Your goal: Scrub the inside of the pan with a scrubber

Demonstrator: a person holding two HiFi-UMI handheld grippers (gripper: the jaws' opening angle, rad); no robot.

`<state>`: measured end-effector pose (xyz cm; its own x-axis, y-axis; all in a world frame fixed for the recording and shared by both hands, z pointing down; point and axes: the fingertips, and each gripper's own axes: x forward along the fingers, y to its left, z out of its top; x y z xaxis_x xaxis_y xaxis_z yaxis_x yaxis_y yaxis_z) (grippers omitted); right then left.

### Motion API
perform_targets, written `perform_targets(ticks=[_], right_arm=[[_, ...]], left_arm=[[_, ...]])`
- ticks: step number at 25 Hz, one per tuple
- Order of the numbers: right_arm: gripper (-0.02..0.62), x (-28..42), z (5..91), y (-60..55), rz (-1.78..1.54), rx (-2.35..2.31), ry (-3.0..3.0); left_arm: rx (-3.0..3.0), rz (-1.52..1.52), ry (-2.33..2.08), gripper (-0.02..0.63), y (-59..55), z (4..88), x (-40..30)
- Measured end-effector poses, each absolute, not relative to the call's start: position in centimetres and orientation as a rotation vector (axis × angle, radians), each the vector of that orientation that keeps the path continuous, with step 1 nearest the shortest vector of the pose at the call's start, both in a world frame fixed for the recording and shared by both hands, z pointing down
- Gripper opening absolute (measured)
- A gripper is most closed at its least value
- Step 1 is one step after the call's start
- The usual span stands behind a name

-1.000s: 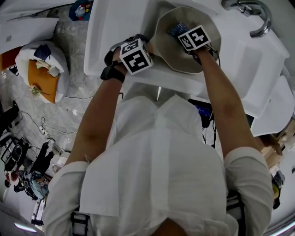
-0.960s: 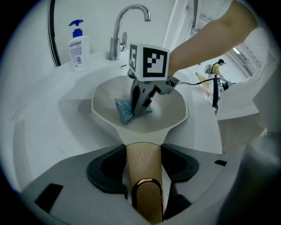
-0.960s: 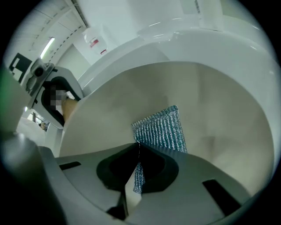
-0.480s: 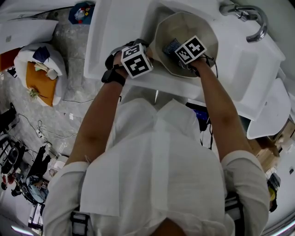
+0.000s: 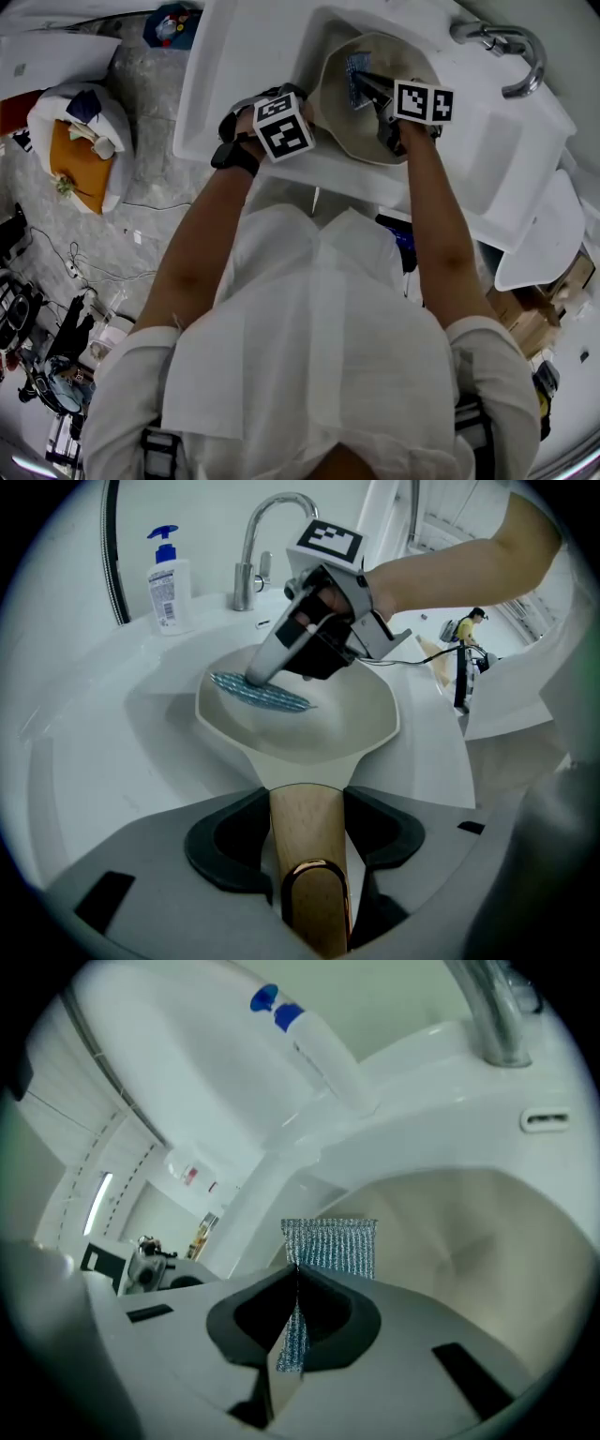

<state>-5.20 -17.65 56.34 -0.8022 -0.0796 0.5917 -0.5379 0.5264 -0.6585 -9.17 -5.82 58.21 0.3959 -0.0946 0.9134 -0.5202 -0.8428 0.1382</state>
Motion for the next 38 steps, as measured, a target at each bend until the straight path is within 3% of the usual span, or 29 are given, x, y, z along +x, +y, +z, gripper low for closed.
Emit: perform_targets(ticks=[6,16,38], right_arm=[[0.015,-5.1,54.6,-23.5,1.145,0.813,-2.314],[0.015,-7.2,56.5,-26.3,0.992,0.862,-2.228],[0.015,-11.9,55.6,-17.3,0.888,0.316,-2.237]], left_arm=[[2.259,1.434,-0.527,0.256,-5.7,58.3,-9.2],[2.264,1.431,-0.528,0.256,-5.9,58.3,-9.1],[2.262,1.432,-0.526,0.256,-5.8,58.2,-9.3]])
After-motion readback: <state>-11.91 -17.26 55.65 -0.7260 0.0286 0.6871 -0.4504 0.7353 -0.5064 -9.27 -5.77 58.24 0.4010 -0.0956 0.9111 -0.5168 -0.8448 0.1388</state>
